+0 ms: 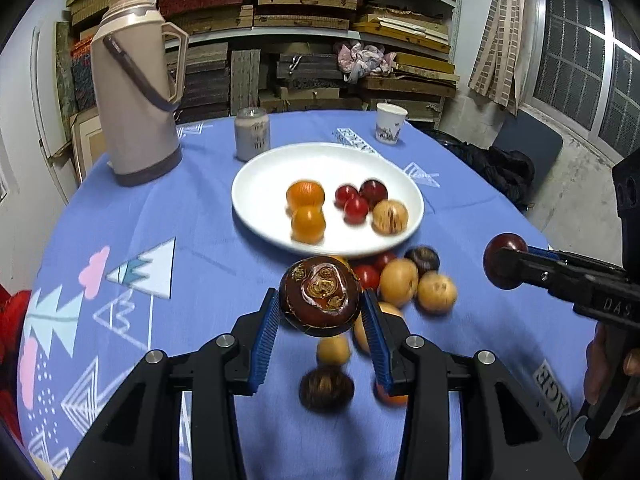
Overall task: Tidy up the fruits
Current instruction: 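Carry the brown fruit and plum onto the white plate and open both tools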
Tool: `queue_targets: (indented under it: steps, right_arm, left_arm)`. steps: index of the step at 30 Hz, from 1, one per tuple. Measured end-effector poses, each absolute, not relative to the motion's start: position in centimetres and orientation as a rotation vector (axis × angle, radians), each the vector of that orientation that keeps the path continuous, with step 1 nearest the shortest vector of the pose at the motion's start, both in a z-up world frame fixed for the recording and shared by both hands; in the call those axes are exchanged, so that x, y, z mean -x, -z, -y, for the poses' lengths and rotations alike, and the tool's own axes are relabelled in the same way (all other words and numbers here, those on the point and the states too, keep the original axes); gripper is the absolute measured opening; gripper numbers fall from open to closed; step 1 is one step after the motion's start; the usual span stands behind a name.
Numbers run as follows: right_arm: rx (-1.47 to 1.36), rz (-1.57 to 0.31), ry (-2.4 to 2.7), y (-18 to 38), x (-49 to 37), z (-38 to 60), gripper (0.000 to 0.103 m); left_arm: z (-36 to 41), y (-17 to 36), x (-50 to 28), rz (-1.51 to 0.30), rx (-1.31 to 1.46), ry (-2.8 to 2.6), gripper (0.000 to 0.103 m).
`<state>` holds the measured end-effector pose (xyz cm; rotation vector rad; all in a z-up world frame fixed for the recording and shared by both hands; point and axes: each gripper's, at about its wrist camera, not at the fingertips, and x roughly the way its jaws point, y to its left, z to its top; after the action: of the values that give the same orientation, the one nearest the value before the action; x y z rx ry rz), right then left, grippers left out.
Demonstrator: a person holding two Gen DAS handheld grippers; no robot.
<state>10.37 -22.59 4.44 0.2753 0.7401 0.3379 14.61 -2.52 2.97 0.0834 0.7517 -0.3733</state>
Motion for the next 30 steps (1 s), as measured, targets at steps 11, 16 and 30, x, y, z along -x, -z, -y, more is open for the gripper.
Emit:
queue_targets:
  steps: [11, 16, 30]
  right_arm:
    - [-0.130, -0.764, -0.326, -4.3, -18.1, 19.2, 0.038]
    - [-0.091, -0.818, -0.326, -2.3, -21.0, 18.4, 0.038]
    - [-0.106, -0.875, -0.343, 0.9, -24.8, 17.7, 0.045]
  left_arm:
    - [4.7, -3.0, -22.6, -0.811, -0.037, 0.328, 0.042]
    - [4.8, -1.2, -25.5, -0.865, -0.026, 0.284, 0.042]
    - [5.6, 0.1, -29.3, -0.885, -0.010, 0.276, 0.062]
